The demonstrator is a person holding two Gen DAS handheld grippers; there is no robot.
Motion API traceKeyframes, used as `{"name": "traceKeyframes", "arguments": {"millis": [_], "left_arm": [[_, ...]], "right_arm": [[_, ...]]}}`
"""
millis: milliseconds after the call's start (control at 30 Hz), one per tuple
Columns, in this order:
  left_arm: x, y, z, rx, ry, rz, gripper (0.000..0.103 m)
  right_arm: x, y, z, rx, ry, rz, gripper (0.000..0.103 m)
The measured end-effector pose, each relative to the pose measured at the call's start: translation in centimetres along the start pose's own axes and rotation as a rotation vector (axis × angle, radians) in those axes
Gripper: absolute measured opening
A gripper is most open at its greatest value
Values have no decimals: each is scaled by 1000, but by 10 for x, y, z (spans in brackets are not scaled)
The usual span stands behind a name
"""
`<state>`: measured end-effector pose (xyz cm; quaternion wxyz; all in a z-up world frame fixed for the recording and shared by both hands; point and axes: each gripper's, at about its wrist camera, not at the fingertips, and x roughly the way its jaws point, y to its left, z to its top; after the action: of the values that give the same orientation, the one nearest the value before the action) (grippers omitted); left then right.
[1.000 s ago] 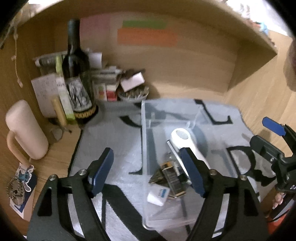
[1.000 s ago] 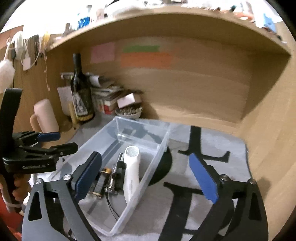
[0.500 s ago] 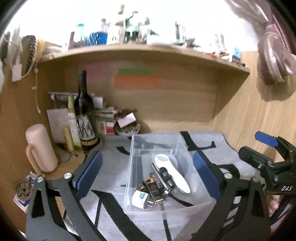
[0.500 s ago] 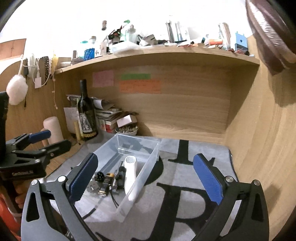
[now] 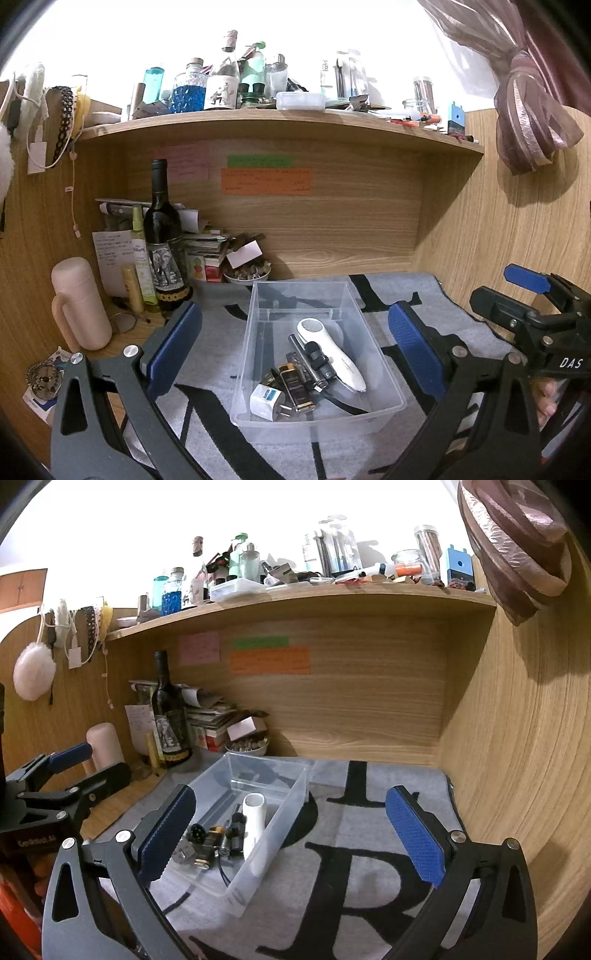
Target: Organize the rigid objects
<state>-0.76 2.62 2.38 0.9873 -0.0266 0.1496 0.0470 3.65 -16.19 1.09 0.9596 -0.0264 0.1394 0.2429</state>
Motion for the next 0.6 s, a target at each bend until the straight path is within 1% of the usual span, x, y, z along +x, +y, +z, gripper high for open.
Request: {"name": "traceKeyframes", "arguments": {"millis": [600], "left_arm": [[8, -1, 0, 11, 13, -8, 102]], "right_arm": [[6, 0, 3, 12, 12, -3, 103]]}}
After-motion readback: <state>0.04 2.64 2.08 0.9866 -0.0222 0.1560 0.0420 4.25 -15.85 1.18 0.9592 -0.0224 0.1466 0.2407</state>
